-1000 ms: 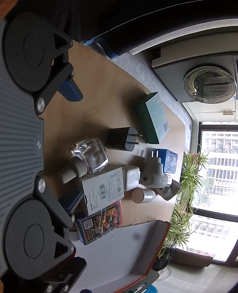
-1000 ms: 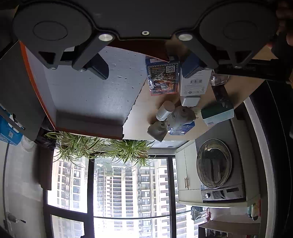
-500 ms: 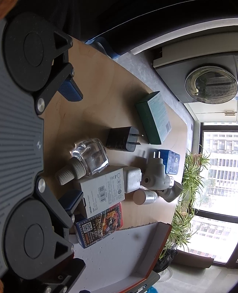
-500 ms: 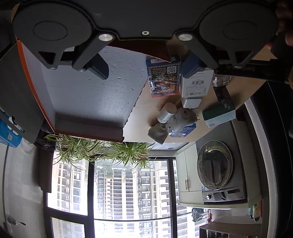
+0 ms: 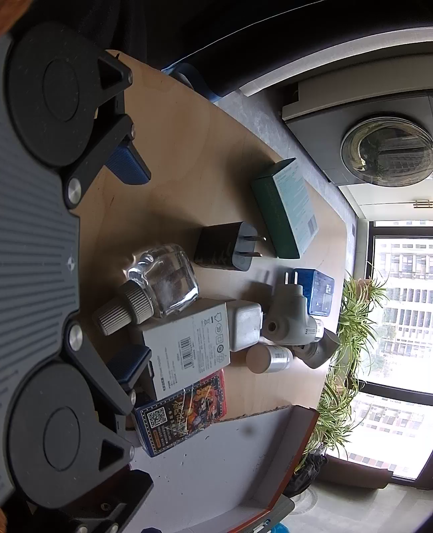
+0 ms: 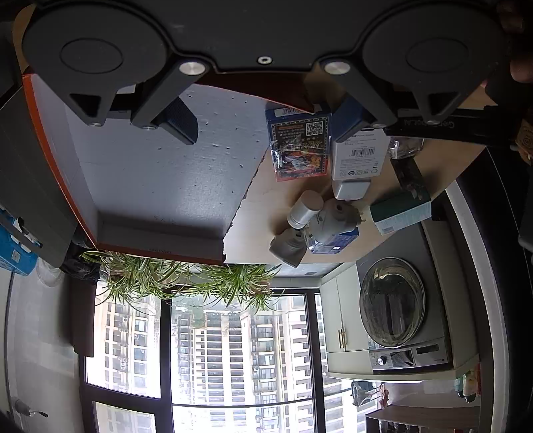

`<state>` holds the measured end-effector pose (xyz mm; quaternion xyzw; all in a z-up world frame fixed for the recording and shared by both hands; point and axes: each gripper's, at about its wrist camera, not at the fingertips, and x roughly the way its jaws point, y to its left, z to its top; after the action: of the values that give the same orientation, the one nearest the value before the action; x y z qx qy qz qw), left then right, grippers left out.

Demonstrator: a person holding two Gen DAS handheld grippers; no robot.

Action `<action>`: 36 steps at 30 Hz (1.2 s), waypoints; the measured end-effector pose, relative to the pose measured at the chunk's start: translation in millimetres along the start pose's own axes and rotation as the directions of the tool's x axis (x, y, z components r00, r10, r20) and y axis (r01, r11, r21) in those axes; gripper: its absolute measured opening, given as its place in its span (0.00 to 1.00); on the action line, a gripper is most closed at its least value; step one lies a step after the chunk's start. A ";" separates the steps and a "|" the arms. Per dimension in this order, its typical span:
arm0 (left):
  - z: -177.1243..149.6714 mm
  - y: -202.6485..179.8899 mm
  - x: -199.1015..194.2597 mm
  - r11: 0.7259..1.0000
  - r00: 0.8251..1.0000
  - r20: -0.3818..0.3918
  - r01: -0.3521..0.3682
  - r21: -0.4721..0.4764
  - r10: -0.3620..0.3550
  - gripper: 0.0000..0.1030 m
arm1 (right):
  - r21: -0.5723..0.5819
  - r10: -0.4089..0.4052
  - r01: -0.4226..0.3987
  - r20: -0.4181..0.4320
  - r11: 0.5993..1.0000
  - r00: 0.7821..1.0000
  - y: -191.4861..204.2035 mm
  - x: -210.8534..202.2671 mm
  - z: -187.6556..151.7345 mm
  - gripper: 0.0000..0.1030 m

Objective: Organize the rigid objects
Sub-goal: 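Grasp the clear glass bottle with the left tool while the right tool grasps the colourful card box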

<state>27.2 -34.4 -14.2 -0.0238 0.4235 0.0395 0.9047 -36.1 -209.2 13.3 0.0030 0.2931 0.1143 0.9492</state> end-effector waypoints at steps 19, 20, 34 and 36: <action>6.4 21.5 17.0 0.999 0.999 0.014 -0.034 0.001 0.034 1.00 | -0.003 0.031 -0.031 -0.044 1.000 0.999 2.4 9.7 1.7 0.99; 7.1 19.6 19.5 0.999 0.999 0.021 -0.034 0.014 0.034 1.00 | -0.009 0.033 -0.033 -0.047 0.999 0.998 3.8 10.3 2.9 0.99; 5.1 30.6 18.5 0.997 0.995 0.078 0.050 0.064 -0.055 0.50 | -0.085 0.007 -0.024 -0.192 0.996 0.981 11.4 58.9 29.3 0.99; 5.9 35.5 18.4 0.997 0.995 0.078 0.064 0.050 -0.068 0.50 | -0.119 0.003 -0.032 -0.243 0.992 0.970 12.4 69.3 30.1 0.99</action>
<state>40.2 2.4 -24.8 -0.0147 0.3869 0.0004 0.9220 33.6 -180.2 0.6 -0.0664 0.3993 0.1399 0.9037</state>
